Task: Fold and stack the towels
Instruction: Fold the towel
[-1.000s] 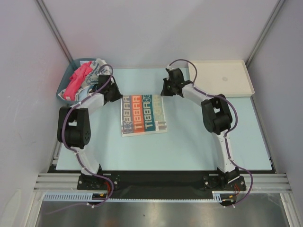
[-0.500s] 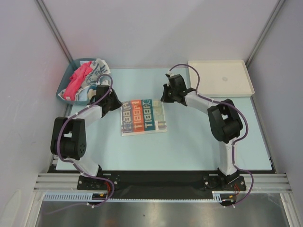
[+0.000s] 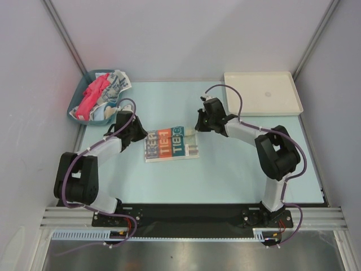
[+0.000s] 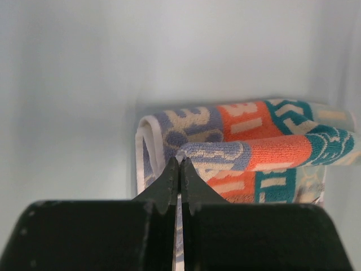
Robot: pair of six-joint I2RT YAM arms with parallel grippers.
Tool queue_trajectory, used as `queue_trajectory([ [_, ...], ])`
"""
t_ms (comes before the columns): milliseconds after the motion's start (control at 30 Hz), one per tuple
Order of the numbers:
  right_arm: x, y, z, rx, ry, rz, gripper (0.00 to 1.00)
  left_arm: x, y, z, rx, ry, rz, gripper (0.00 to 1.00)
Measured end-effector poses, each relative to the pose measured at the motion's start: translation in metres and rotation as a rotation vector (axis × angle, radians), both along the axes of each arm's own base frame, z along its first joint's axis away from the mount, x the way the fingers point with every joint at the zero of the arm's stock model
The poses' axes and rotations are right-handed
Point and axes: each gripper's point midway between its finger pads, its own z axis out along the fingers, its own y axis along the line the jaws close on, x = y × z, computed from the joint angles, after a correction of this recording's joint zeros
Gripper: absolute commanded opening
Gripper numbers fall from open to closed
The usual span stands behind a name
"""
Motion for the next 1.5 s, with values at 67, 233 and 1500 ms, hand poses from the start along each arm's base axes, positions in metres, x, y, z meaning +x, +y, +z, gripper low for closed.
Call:
queue_trajectory([
  [67,-0.007,0.001,-0.001,-0.001,0.003,0.002,0.0,-0.01,0.001,-0.007,0.003,0.02,-0.001,0.01],
  [233,-0.027,0.003,-0.006,-0.013,0.011,0.012,0.0,-0.025,0.006,-0.007,0.015,0.026,0.008,0.0],
  [1500,-0.058,-0.004,0.016,-0.03,-0.054,-0.011,0.0,-0.058,0.004,0.008,0.026,-0.012,-0.009,0.04],
])
